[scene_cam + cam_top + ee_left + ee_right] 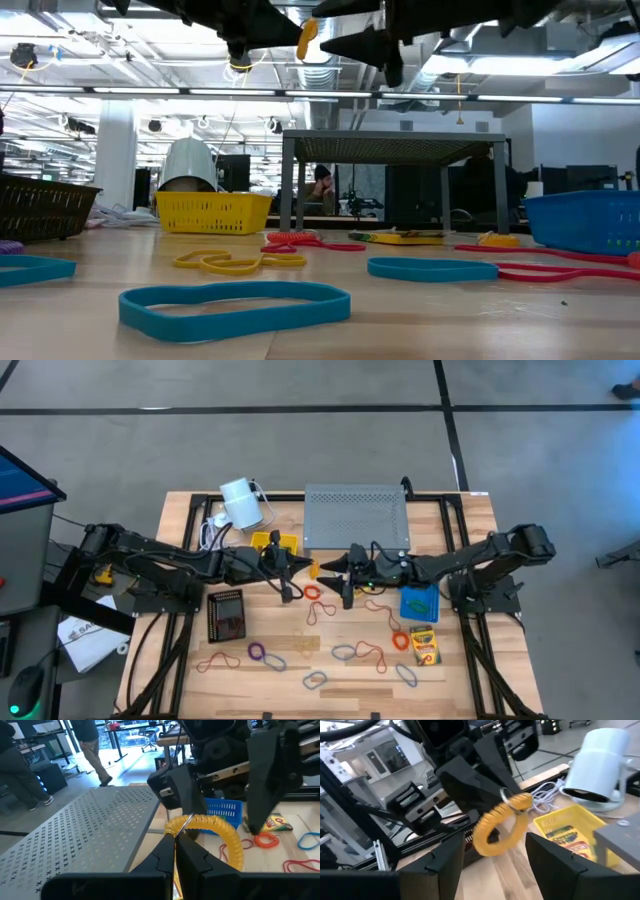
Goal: Pick & Place Office Desk Supplies
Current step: Put the yellow spring keychain into the blue bin
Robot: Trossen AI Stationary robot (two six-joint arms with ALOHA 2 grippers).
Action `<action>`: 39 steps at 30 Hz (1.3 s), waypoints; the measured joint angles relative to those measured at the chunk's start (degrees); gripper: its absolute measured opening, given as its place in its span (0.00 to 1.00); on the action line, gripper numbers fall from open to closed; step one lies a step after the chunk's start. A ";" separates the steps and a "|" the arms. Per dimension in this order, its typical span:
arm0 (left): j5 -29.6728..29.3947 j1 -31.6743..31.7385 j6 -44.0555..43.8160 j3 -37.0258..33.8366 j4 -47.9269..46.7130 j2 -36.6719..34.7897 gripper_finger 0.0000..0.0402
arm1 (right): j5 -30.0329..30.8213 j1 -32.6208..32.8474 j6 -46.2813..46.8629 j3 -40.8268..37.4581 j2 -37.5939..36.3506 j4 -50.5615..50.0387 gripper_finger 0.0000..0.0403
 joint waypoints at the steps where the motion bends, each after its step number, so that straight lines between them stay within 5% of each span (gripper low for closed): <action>1: 0.00 0.00 0.00 0.00 -0.11 0.00 0.00 | -0.48 0.01 -0.44 0.95 0.53 0.05 0.52; 15: -0.22 -0.39 -0.07 0.00 -1.36 0.00 0.00 | -1.35 -0.39 -0.29 5.28 5.86 -0.54 0.47; 22: -0.17 -0.39 -0.09 0.00 -1.35 0.00 0.00 | -1.29 -1.14 -0.60 5.30 5.82 -0.22 0.34; 29: 3.11 -0.67 -0.16 0.00 -1.37 0.00 0.01 | -2.22 -0.99 -3.95 5.30 5.82 -0.60 0.05; 39: 3.28 -0.90 -0.15 0.00 -1.57 0.00 0.12 | -4.37 -0.96 -3.36 5.30 5.58 -1.16 0.05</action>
